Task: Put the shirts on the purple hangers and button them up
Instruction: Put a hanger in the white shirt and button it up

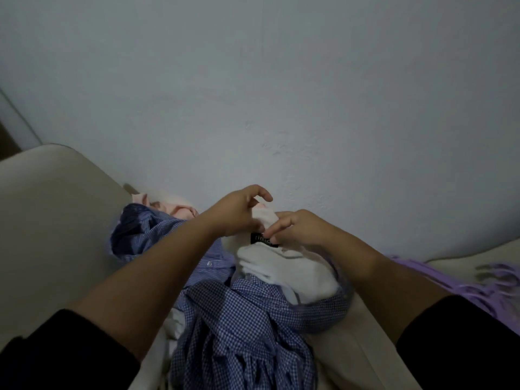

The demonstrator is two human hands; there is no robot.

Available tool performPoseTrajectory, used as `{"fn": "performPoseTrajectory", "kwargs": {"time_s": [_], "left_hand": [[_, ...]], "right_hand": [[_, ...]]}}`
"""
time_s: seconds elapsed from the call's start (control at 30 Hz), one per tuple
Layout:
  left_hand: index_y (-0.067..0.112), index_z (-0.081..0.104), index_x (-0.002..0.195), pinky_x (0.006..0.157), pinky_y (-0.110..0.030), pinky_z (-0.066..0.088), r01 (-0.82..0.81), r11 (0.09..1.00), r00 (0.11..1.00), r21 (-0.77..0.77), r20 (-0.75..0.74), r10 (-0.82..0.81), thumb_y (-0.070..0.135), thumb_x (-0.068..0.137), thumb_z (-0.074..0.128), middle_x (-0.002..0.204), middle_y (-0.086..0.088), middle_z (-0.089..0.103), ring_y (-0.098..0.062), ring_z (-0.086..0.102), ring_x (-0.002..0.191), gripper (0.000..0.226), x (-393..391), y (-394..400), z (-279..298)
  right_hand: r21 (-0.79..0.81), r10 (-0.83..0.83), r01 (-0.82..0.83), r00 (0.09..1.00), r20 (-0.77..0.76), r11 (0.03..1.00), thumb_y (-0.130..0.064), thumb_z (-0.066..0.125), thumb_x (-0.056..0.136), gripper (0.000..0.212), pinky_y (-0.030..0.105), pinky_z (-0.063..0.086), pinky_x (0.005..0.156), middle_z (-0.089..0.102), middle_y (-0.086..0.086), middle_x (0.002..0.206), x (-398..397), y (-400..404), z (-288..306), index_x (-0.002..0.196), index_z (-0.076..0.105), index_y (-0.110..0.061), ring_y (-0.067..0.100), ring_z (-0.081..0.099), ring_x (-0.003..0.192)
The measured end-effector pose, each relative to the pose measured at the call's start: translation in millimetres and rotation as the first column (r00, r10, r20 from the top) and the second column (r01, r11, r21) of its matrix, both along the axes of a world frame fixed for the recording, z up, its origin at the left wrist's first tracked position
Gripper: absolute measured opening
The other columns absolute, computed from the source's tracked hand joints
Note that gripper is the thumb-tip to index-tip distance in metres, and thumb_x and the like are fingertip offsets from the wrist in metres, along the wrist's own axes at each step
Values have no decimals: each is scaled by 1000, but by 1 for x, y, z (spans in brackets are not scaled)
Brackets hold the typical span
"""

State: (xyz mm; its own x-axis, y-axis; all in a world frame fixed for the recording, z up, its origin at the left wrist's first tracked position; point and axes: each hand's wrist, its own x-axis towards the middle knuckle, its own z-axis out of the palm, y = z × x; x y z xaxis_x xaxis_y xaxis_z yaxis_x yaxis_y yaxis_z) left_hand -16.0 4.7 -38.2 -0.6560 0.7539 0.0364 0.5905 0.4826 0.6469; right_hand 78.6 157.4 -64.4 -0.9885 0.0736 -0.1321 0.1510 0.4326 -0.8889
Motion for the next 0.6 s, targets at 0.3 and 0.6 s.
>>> {"fn": "performPoseTrajectory", "kwargs": {"time_s": [0.3, 0.6], "left_hand": [[29, 52, 86, 67, -22, 48, 131, 988, 991, 83, -37, -128, 2, 72, 78, 101, 0, 68, -12, 57, 77, 40, 80, -12, 111], [34, 72, 74, 77, -14, 46, 251, 967, 945, -52, -201, -257, 7, 79, 73, 72, 22, 67, 4, 56, 73, 27, 167, -27, 198]], "right_hand": [[119, -60, 85, 977, -204, 989, -3, 70, 77, 24, 9, 41, 69, 65, -9, 87, 94, 4, 109, 80, 76, -25, 5, 58, 83], [222, -8, 58, 976, -217, 973, 12, 45, 80, 51, 27, 45, 94, 73, -1, 89, 195, -3, 198, 71, 77, -27, 14, 60, 94]]}}
